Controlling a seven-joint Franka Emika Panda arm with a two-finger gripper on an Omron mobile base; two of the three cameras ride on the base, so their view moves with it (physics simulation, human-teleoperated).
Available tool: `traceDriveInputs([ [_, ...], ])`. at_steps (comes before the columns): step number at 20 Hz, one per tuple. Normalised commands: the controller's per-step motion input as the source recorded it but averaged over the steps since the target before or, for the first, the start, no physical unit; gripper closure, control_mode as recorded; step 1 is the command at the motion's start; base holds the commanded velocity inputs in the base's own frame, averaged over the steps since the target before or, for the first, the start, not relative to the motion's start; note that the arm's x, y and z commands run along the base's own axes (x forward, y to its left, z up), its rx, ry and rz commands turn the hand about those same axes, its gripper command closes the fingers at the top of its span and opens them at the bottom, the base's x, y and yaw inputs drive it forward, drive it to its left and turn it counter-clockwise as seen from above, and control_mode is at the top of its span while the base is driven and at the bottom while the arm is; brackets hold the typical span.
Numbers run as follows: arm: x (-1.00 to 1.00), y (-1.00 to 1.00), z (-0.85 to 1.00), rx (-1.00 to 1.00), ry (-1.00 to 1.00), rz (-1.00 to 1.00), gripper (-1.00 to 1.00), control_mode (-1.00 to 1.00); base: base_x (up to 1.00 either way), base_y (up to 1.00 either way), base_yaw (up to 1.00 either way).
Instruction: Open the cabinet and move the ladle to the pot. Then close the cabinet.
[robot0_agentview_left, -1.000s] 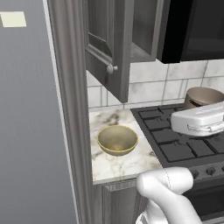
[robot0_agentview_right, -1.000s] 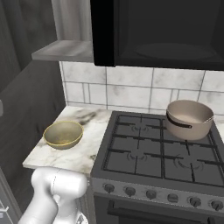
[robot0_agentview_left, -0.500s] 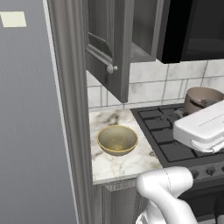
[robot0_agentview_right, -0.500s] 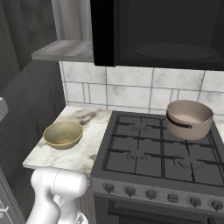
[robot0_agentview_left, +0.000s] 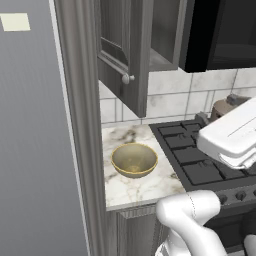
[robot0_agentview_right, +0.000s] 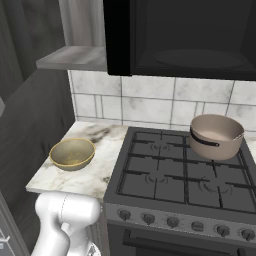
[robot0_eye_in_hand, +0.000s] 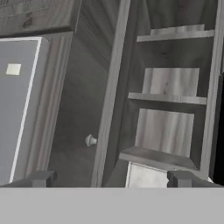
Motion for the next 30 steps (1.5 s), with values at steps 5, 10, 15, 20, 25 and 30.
traceDriveInputs([
  [5,0.16,0.29,0.00,0.00,-0.14,0.01,-1.00,-1.00,0.00,0.00,0.00],
  [10,0.35,0.02,0.00,0.00,-0.08,0.00,-1.00,-1.00,0.00,0.00,0.00],
  [15,0.35,0.02,-0.05,0.00,-0.04,0.00,-1.00,-1.00,0.00,0.00,0.00],
  [20,0.28,0.14,-0.08,0.00,-0.02,0.00,-1.00,-1.00,0.00,0.00,0.00],
  [25,0.28,0.14,-0.06,0.00,-0.01,0.00,-1.00,-1.00,0.00,0.00,0.00],
  [30,0.20,0.13,-0.07,0.00,0.00,0.00,-1.00,-1.00,0.00,0.00,0.00],
])
